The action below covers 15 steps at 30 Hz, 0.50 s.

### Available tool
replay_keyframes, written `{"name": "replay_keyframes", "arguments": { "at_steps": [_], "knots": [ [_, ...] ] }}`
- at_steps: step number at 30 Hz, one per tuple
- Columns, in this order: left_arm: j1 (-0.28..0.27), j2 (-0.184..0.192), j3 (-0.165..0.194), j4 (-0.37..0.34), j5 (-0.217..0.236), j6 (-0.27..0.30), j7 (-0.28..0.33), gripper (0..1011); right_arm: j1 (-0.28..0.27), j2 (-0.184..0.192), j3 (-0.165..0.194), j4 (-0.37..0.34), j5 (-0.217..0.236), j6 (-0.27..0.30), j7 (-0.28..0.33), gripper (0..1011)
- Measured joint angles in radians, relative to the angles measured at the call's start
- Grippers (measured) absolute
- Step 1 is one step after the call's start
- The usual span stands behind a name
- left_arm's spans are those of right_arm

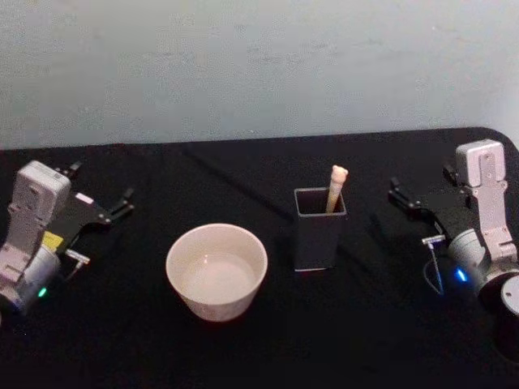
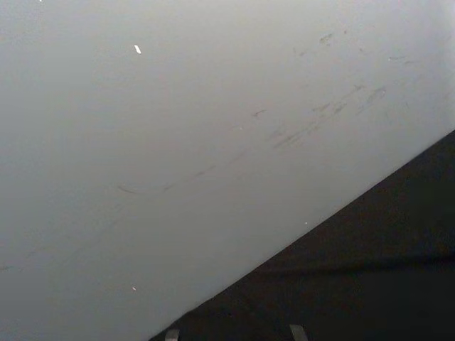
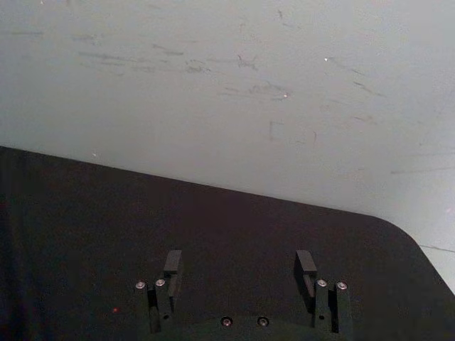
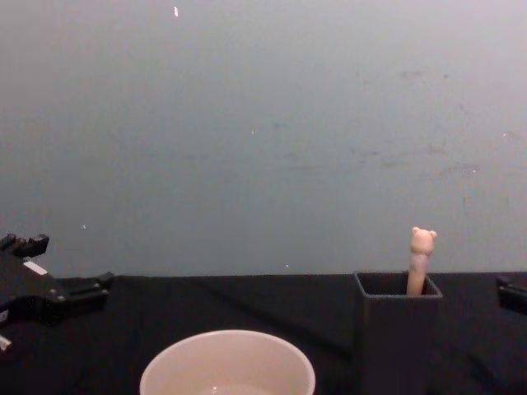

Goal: Pick up the stirring spoon with one hand, stir inside the cup, then place it back in its original position.

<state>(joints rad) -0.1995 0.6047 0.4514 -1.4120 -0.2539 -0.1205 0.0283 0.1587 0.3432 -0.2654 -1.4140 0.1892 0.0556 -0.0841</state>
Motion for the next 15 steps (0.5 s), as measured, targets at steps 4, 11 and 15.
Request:
{"name": "replay_keyframes", "arguments": {
  "at_steps": [4, 11, 15],
  "knots": [
    [0.000, 0.000, 0.000, 0.000, 0.000, 0.000, 0.000, 1001, 0.001, 0.001, -0.001, -0.002, 0.000, 0.000, 0.000, 1000],
    [0.000, 0.000, 0.000, 0.000, 0.000, 0.000, 0.000, 1001, 0.001, 0.002, -0.002, -0.004, 0.001, -0.002, 0.000, 1000],
    [0.000, 0.000, 0.000, 0.000, 0.000, 0.000, 0.000, 1001, 0.001, 0.002, -0.002, -0.005, 0.002, -0.003, 0.001, 1000]
  ]
}}
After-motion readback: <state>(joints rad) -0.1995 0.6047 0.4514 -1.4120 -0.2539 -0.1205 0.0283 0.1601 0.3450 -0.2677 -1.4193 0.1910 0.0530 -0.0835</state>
